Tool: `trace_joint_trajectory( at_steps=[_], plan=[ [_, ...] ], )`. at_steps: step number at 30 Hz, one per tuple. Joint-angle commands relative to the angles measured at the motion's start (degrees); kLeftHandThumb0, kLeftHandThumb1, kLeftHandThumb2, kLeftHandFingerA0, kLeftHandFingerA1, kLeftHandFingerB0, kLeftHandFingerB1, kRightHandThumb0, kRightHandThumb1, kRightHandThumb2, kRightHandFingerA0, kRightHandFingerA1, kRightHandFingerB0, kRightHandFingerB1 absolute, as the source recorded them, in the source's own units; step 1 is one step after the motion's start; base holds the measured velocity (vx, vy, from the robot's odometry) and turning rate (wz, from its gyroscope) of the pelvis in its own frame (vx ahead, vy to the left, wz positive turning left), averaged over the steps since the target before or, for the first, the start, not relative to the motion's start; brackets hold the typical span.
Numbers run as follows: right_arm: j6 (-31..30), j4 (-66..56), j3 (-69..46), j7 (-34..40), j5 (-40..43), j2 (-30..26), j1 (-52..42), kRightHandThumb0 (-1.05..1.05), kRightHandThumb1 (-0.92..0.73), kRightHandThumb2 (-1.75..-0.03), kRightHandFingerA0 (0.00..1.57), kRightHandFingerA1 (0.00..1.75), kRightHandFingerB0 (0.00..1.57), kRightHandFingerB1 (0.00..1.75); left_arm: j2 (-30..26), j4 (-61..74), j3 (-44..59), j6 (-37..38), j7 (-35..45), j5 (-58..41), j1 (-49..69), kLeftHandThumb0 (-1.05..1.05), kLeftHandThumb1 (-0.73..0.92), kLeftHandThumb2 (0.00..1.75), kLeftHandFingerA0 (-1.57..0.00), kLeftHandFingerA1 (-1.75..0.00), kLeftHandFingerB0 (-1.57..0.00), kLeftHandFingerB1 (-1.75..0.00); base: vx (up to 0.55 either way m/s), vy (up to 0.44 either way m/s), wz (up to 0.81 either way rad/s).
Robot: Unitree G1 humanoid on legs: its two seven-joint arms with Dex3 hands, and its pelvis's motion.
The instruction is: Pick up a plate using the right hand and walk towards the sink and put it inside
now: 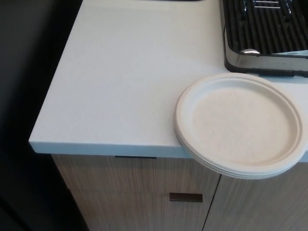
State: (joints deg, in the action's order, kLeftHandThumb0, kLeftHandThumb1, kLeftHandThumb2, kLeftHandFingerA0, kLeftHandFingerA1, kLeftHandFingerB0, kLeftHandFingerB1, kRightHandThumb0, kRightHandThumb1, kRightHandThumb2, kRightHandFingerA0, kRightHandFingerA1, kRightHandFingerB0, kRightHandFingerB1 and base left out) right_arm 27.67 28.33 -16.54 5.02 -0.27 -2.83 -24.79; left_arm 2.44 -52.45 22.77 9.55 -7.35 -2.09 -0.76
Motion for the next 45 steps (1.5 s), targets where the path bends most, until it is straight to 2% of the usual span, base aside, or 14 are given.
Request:
trace_joint_trajectory(
  at_steps=[1,5,6,10,16,17,24,25,29,32,36,40,42,45],
  plan=[
    [18.03,-20.17,0.53,3.76,-8.27,2.92,-11.99,-0.2,-0.59,-0.57,0.6,0.5,0.36,0.37,-2.1,-0.71,1.9,10.11,-1.85,-2.53,0.68,0.07,0.5,1.75,-1.13,-1.57,-1.04,-1.42,0.0,0.0,0.0],
    [16.51,-33.37,1.53,2.57,-14.7,3.28,-18.66,-0.38,-0.56,-0.57,0.21,0.42,0.1,0.36,-1.87,-0.22,1.83,9.45,-1.99,-2.62,0.05,0.08,0.73,1.73,-1.11,-1.52,-0.99,-1.35,0.0,0.0,0.0],
    [15.82,-36.93,1.32,2.28,-17.08,3.11,-20.29,-0.3,-0.47,-0.96,0.0,0.5,0.01,0.51,-1.87,-0.55,1.83,9.59,-2.06,-2.61,-0.25,0.07,0.41,1.75,-1.15,-1.59,-1.07,-1.46,0.0,0.0,0.0],
    [15.97,-45.67,-0.3,2.63,-26.81,2.08,-22.33,-0.66,-0.37,-0.66,0.0,0.01,0.0,0.09,-1.85,-0.13,1.07,9.42,-3.27,-1.51,-0.41,0.06,0.77,1.69,-1.18,-1.49,-1.05,-1.34,0.0,0.0,0.0],
    [18.92,-51.79,-1.62,4.49,-36.37,0.45,-22.64,-0.67,-0.4,-0.73,0.0,0.0,0.0,0.07,-1.91,-0.01,1.46,9.16,-2.56,-2.22,-0.59,0.12,0.45,1.75,-1.04,-1.67,-0.93,-1.51,0.0,0.0,0.0],
    [19.34,-52.23,-1.68,4.9,-37.72,-0.02,-22.53,-0.69,-0.41,-0.73,0.0,0.0,0.0,0.07,-2.05,-0.27,1.54,9.18,-2.53,-2.27,-0.76,0.11,0.72,1.66,-1.18,-1.48,-1.04,-1.33,0.0,0.0,0.0],
    [19.14,-56.55,-1.89,7.61,-46.69,-1.75,-21.16,-0.67,-0.48,-0.55,0.0,0.0,0.0,0.06,-2.76,-1.06,1.48,9.9,-2.33,-2.0,-0.73,0.11,0.52,1.75,-1.07,-1.64,-0.95,-1.53,0.0,0.0,0.0],
    [18.69,-58.24,-1.69,7.18,-48.49,-2.25,-20.66,-0.78,-0.45,-0.79,0.0,0.0,0.0,0.07,-2.76,-0.99,1.63,9.89,-2.28,-2.18,-0.79,0.07,0.79,1.75,-1.14,-1.52,-0.99,-1.34,0.0,0.0,0.0],
    [17.65,-60.83,-0.7,5.44,-50.56,-3.89,-19.0,-0.76,-0.43,-0.77,0.0,0.0,0.0,0.07,-2.7,-0.78,1.58,9.7,-2.32,-2.17,-0.94,0.07,0.54,1.75,-1.05,-1.67,-0.93,-1.51,0.0,0.0,0.0],
    [14.19,-63.04,0.68,2.31,-52.97,-5.52,-16.16,-0.76,-0.43,-0.77,0.0,0.0,0.0,0.05,-2.61,-0.73,1.12,9.75,-1.95,-1.85,-1.06,0.05,0.79,1.73,-1.18,-1.53,-1.01,-1.35,0.0,0.0,0.0],
    [12.24,-63.47,1.68,1.93,-55.13,-7.02,-13.42,-0.72,-0.43,-0.77,0.0,0.0,0.0,0.05,-2.58,-1.16,1.1,9.98,-1.97,-1.84,-1.31,0.03,0.5,1.75,-1.04,-1.65,-0.91,-1.54,0.0,0.0,0.0],
    [9.21,-62.99,2.75,0.76,-57.13,-8.64,-10.13,-0.75,-0.44,-0.77,0.0,0.0,0.0,0.03,-2.74,-0.76,1.11,9.73,-2.45,-1.65,-1.19,0.05,0.81,1.75,-1.2,-1.54,-0.98,-1.33,0.0,0.0,0.0],
    [8.21,-62.89,3.04,0.79,-58.17,-9.12,-9.21,-0.75,-0.44,-0.78,0.0,0.0,0.0,0.03,-2.68,-0.54,1.23,9.8,-2.33,-1.81,-1.03,0.06,0.5,1.75,-1.06,-1.68,-0.89,-1.5,0.0,0.0,0.0],
    [6.87,-61.89,3.59,2.15,-60.11,-9.87,-7.01,-0.71,-0.44,-0.79,0.0,0.0,0.0,0.05,-2.91,-0.75,1.48,9.57,-1.92,-2.14,-1.02,0.05,0.79,1.75,-1.12,-1.52,-0.92,-1.3,0.0,0.0,0.0]
  ],
)
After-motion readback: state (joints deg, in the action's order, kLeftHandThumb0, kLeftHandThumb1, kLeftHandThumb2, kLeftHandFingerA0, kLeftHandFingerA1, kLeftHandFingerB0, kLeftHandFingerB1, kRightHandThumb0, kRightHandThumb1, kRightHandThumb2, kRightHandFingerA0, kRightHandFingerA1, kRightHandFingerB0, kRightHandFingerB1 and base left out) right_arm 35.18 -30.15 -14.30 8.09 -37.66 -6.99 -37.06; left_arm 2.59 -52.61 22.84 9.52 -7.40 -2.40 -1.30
